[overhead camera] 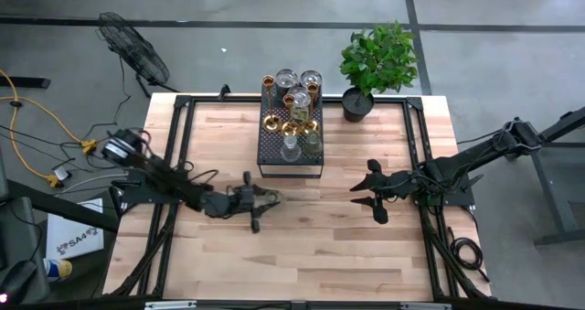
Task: Pick & Place candle stick holders
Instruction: Put the green transparent candle holder on the shelf
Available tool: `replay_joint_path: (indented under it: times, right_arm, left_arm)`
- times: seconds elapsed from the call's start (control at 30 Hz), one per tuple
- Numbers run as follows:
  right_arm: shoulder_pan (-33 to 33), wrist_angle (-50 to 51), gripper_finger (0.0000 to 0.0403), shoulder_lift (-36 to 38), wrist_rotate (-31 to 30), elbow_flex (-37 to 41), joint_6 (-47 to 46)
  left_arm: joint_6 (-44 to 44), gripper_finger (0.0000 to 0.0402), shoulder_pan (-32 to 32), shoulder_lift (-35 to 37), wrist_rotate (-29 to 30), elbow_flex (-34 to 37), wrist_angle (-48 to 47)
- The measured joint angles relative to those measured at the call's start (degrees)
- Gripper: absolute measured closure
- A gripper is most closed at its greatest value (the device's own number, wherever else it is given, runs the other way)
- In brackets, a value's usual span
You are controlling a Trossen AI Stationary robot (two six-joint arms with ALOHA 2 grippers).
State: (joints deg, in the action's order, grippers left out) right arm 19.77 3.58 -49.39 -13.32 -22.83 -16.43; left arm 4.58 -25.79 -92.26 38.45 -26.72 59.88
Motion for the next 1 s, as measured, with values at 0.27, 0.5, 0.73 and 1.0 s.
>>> replay_joint_path:
  times: [0.27, 0.5, 0.73, 1.0]
  right_arm:
    - [0.0, 0.02, 0.0253, 0.0, 0.0, 0.0, 0.0]
    - [-0.02, 0.01, 0.0253, -0.01, 0.0, 0.0, 0.0]
    - [-0.01, -0.05, 0.0253, 0.0, 0.0, 0.0, 0.01]
    - [-0.02, 0.02, 0.0253, 0.0, 0.0, 0.0, 0.0]
  left_arm:
    - [-4.96, 0.0267, -3.17, 13.59, 9.41, 2.75, -7.97]
    - [-5.57, 0.0266, -1.76, 23.88, 17.21, 1.22, -20.9]
    - [-5.91, 0.0266, 3.9, 27.46, 15.76, -1.05, -27.73]
    - [-6.41, 0.0266, 12.1, 27.44, 12.74, -3.56, -31.07]
